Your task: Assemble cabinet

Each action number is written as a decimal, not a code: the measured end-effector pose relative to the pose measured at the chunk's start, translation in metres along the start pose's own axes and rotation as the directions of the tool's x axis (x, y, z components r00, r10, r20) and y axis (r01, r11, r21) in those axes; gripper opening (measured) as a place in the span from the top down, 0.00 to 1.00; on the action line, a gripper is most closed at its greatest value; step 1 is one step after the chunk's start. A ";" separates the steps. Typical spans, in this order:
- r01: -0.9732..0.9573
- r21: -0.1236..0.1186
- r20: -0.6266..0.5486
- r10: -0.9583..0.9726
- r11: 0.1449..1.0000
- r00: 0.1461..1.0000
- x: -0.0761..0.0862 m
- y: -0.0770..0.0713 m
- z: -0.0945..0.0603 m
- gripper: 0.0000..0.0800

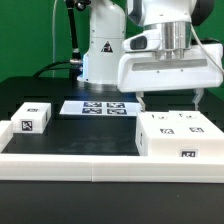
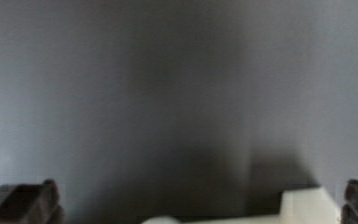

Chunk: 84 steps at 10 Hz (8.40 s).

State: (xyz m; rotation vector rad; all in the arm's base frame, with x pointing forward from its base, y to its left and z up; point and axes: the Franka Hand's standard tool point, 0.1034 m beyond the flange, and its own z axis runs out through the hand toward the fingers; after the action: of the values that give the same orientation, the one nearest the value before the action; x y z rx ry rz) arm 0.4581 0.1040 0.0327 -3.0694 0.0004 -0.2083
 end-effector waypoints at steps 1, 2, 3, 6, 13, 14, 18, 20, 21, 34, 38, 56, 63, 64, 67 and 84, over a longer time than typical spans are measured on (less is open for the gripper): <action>0.011 -0.011 -0.001 -0.011 1.000 1.000 -0.001 0.006 0.004 0.00; 0.019 -0.014 -0.006 -0.019 1.000 1.000 0.001 0.012 0.005 0.00; 0.024 -0.012 -0.006 -0.024 1.000 1.000 0.000 0.010 0.005 0.00; 0.028 -0.012 -0.006 -0.028 1.000 1.000 0.000 0.009 0.005 0.00; 0.038 -0.021 -0.020 -0.038 0.999 0.999 0.008 0.014 0.028 0.00; 0.040 -0.021 -0.020 -0.040 0.999 0.999 0.008 0.013 0.028 0.00; 0.042 -0.021 -0.020 -0.043 0.999 0.999 0.008 0.013 0.028 0.00; 0.036 -0.022 -0.026 -0.037 0.999 0.999 0.014 0.012 0.027 0.00; 0.030 -0.021 -0.028 -0.031 0.999 0.999 0.016 0.012 0.028 0.00; 0.088 -0.030 -0.060 -0.090 0.996 0.994 0.025 0.021 0.029 0.54; 0.114 -0.033 -0.051 -0.115 0.993 0.992 0.022 0.024 0.030 0.78; 0.117 -0.015 0.012 -0.117 0.993 0.993 0.026 0.016 -0.026 0.78; 0.119 -0.002 0.067 -0.118 0.993 0.991 0.046 0.010 -0.051 0.80; 0.109 -0.005 0.055 -0.109 0.994 0.993 0.045 0.011 -0.046 0.80; 0.114 -0.002 0.078 -0.114 0.993 0.990 0.052 0.016 -0.059 0.81; 0.152 0.021 0.196 -0.153 0.988 0.969 0.070 0.022 -0.085 0.95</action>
Offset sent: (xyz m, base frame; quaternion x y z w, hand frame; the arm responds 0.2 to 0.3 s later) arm 0.0000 0.0000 0.0000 0.0000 0.0000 0.0000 1.0000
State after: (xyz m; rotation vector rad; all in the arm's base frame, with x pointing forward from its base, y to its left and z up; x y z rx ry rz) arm 0.5160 0.0758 0.1248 -3.0703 -0.2457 0.0894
